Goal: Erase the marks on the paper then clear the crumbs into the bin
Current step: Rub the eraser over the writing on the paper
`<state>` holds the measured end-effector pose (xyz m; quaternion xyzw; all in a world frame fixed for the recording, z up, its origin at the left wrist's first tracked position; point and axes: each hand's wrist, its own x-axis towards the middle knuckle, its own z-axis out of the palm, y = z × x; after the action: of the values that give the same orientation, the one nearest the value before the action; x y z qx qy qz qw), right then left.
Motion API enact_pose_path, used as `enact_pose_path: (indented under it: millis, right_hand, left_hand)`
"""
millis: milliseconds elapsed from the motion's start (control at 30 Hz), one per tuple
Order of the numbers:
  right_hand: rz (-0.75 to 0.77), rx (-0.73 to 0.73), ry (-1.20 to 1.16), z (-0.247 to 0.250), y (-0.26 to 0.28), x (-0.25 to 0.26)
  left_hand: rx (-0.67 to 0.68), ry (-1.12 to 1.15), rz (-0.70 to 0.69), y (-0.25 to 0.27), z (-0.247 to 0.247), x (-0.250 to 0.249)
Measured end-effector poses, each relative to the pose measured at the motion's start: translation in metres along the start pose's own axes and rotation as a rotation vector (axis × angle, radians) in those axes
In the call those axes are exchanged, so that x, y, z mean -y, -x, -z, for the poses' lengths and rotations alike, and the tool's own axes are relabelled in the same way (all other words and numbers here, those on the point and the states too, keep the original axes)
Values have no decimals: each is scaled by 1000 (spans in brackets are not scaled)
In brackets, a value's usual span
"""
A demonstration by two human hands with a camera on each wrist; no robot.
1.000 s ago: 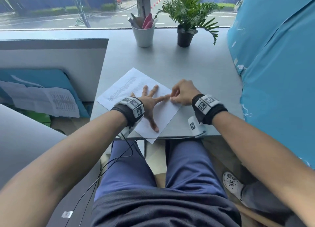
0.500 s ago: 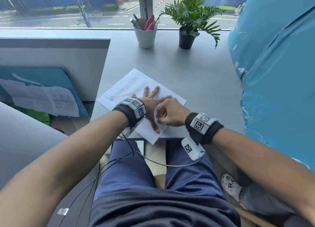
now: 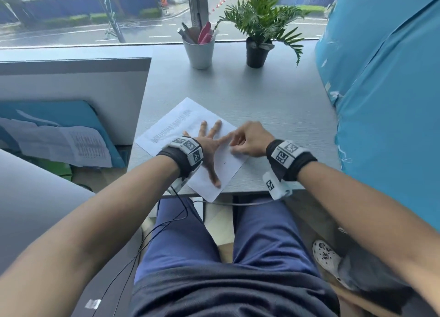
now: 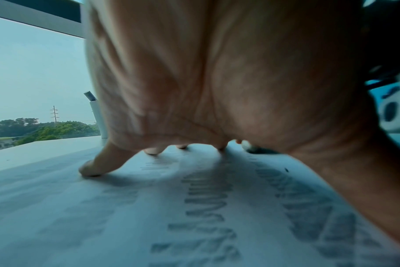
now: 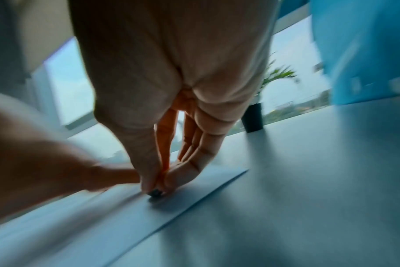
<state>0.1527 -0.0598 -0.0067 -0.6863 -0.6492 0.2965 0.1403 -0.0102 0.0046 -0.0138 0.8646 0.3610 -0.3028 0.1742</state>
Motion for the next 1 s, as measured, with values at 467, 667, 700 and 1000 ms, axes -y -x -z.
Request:
enact_pose_path:
  millis: [467, 667, 700, 1000]
  right_hand:
    - [11, -120, 111, -16, 4, 14]
    - [8, -45, 29, -3, 6, 11]
    - [-27, -103, 35, 6, 0, 6]
    - [32, 10, 25, -8, 10, 15]
  left_hand:
    - [-112, -64, -118, 6, -14, 21]
    - [-108, -37, -112, 9, -12, 18]
    - [-106, -34, -109, 9, -12, 18]
    - [-112, -14, -81, 8, -13, 16]
